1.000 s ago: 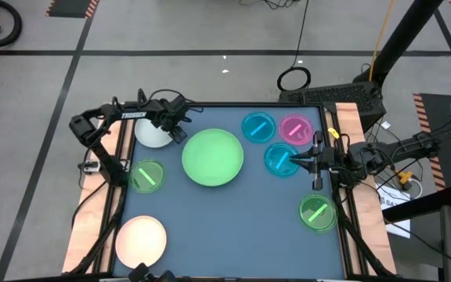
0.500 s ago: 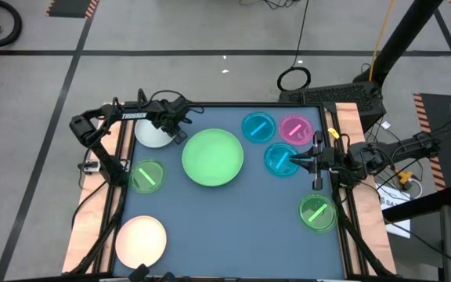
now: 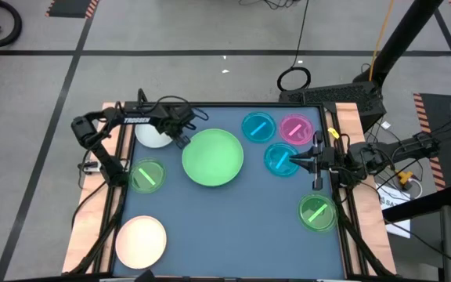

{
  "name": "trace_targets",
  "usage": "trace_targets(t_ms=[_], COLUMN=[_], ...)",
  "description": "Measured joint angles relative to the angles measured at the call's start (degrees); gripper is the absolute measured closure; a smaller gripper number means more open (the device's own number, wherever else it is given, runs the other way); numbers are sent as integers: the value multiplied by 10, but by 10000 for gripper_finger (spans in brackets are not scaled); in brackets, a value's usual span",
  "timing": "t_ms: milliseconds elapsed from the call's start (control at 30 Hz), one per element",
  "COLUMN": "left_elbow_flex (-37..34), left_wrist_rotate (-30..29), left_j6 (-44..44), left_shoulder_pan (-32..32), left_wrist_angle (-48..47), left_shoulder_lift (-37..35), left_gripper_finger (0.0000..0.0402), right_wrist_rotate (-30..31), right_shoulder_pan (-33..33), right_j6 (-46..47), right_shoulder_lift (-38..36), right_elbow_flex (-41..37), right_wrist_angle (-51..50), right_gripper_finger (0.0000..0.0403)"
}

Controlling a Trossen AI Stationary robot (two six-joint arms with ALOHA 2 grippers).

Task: Stack plastic plates
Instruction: Stack the white plate on top of the green plate

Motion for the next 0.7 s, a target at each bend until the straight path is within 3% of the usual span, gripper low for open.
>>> trace_targets(t_ms=[500,700], left_elbow_flex=[43,43], left_wrist_rotate=[-18,-15], left_j6=[-11,-81], left_shoulder_pan=[-44,-42], left_wrist_angle=[-72,-110], left_shoulder_lift=[-16,-44], left_gripper_finger=[397,371], right_wrist_rotate=[0,0], right_shoulder_pan=[0,0], right_j6=[0,0], right_shoulder_lift=[0,0], right_elbow_flex=[0,0], right_wrist_angle=[-1,-2], right_gripper_finger=[371,371])
